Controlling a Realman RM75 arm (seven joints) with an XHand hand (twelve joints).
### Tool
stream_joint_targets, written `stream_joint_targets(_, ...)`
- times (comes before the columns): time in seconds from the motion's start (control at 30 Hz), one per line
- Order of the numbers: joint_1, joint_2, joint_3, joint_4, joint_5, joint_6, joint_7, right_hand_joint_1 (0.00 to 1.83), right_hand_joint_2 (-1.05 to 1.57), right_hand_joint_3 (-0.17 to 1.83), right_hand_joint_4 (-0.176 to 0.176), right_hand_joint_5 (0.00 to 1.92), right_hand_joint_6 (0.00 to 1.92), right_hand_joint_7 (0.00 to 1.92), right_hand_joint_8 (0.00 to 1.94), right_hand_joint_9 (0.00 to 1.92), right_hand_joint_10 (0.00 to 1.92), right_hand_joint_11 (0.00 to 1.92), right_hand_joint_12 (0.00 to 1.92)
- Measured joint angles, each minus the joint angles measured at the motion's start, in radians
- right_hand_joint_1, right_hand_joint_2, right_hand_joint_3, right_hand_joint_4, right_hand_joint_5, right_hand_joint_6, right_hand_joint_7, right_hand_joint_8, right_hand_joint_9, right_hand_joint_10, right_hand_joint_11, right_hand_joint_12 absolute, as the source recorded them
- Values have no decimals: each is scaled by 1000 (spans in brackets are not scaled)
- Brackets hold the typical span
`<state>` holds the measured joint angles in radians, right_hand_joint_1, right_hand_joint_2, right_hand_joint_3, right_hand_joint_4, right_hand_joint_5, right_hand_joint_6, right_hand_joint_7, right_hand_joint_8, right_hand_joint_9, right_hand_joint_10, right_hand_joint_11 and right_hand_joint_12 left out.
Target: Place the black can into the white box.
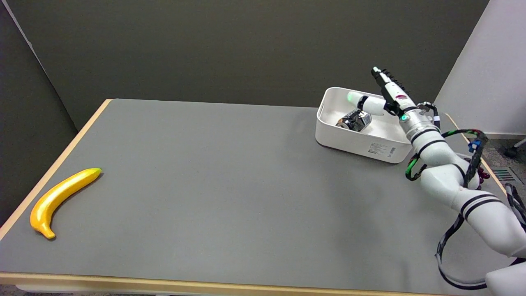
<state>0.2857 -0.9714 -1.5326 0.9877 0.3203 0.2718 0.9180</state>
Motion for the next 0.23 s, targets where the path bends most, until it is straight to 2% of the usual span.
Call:
stream_joint_targets(0.07, -14, -7, -5, -4, 61, 68, -4, 242, 694, 789, -81, 0, 220, -1, -1, -1, -1, -1, -1)
stream_joint_targets(0.23, -63, -24, -17, 22, 214, 234, -46, 241, 698, 796, -84, 31, 258, 0, 67, -1, 1, -1, 1)
